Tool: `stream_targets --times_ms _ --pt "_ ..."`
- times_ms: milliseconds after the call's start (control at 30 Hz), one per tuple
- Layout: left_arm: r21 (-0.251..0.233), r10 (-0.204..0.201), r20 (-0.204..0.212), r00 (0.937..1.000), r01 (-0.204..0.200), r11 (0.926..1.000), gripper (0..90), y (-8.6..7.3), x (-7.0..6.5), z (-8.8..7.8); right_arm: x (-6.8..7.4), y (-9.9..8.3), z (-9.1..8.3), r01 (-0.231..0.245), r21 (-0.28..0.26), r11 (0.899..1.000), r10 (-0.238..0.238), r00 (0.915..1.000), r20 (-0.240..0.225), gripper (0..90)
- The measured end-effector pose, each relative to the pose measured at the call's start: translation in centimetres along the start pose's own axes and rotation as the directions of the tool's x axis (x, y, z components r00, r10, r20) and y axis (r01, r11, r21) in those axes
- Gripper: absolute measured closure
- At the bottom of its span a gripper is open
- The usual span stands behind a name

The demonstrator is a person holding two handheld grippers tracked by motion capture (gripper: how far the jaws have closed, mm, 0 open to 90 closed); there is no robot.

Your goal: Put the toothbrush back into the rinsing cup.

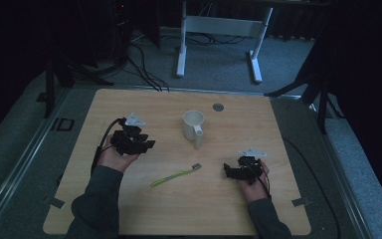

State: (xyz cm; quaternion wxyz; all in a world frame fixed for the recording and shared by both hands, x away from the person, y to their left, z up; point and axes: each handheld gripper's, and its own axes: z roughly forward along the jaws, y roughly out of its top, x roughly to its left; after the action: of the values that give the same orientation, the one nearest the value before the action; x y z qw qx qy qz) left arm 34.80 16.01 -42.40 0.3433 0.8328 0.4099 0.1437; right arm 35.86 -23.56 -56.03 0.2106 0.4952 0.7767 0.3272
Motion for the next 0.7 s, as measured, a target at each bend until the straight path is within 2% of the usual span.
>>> stream_targets --times_ms 333,433,700 --pt "0.043 0.033 0.000 0.9995 -0.033 0.9985 62.5 0.6 -0.6 0.7 0.0 0.0 0.0 0.000 0.000 1.000 0.000 1.0000 0.000 12.6" --pt "0.067 0.057 0.001 0.9984 -0.057 0.9961 62.4 0.7 -0.9 1.2 0.0 0.0 0.0 0.000 0.000 1.000 0.000 1.0000 0.000 12.6" --pt "0.092 0.077 0.014 0.9969 -0.078 0.9927 62.5 1.0 -1.4 1.8 0.0 0.0 0.0 0.000 0.000 1.000 0.000 1.0000 -0.001 12.6"
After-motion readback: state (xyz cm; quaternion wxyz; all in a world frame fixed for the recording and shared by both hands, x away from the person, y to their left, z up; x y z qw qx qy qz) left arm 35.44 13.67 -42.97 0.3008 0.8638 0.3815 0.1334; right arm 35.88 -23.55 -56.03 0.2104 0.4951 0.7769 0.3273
